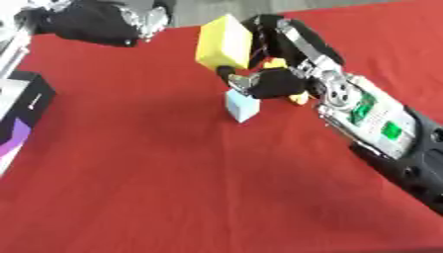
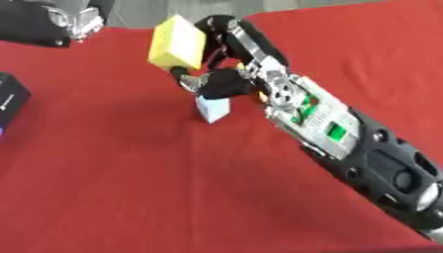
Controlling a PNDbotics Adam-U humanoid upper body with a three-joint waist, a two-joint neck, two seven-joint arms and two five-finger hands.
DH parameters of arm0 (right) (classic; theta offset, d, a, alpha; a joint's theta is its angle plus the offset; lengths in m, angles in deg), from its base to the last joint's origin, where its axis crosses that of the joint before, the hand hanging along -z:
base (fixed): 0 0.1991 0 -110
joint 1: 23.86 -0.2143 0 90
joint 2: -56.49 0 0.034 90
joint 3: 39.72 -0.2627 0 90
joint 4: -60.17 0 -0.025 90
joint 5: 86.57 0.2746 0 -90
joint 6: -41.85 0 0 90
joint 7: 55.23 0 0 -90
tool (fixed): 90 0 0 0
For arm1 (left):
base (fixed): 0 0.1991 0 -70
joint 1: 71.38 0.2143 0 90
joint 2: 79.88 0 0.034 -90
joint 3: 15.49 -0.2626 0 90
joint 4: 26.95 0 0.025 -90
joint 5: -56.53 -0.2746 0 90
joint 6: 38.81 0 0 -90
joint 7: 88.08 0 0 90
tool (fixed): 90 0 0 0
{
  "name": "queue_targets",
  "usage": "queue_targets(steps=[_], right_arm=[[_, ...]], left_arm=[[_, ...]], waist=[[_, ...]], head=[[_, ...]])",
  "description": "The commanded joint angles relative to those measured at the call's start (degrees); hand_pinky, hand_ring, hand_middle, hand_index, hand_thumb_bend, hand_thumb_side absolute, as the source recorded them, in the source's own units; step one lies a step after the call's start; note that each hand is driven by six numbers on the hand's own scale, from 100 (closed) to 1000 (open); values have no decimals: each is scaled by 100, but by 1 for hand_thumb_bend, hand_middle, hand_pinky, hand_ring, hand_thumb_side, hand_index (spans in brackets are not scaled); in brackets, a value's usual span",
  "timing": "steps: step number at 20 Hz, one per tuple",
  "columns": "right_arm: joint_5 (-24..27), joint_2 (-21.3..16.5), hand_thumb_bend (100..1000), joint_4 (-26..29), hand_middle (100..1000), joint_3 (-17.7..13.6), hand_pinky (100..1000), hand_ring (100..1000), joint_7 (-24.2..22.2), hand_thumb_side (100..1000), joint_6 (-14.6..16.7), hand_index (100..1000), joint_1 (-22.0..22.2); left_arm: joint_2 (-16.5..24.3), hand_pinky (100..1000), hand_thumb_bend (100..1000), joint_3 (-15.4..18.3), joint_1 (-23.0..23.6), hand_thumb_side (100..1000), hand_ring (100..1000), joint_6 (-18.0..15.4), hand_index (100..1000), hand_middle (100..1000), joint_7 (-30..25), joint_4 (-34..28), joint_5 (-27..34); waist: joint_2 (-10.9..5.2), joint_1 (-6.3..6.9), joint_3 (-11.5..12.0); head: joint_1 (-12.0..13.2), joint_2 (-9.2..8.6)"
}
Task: Pick up the objects with one hand, pass them to the other hand, and then place them into the box on the other side of the table.
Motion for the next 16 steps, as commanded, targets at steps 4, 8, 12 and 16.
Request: queue_targets(steps=[4, 8, 12, 16], right_arm=[[-84, -46, 100, 54, 485, -23, 546, 559, -89, 100, 5, 441, -102], [-88, -34, 100, 54, 485, -7, 546, 558, -100, 100, -13, 440, -86], [-125, -16, 100, 54, 484, 20, 545, 558, -130, 100, -22, 440, -68], [-159, 1, 100, 54, 484, 53, 545, 557, -208, 100, -7, 439, -95]], left_arm=[[-54, 911, 245, -82, -92, 363, 878, -298, 874, 861, -548, 142, -591], [-49, 916, 353, -164, -34, 480, 894, -590, 871, 869, -873, 225, -808], [-52, 910, 432, -180, -4, 558, 893, -922, 866, 857, -1212, 260, -1046], [-91, 908, 457, -82, 25, 547, 892, -1147, 864, 848, -1581, 291, -1198]], waist=[[-150, 68, -16], [-145, 54, -36], [-146, 33, -59], [-149, 28, -76]], head=[[-38, -14], [-82, -14], [-124, -14], [-144, -14]])
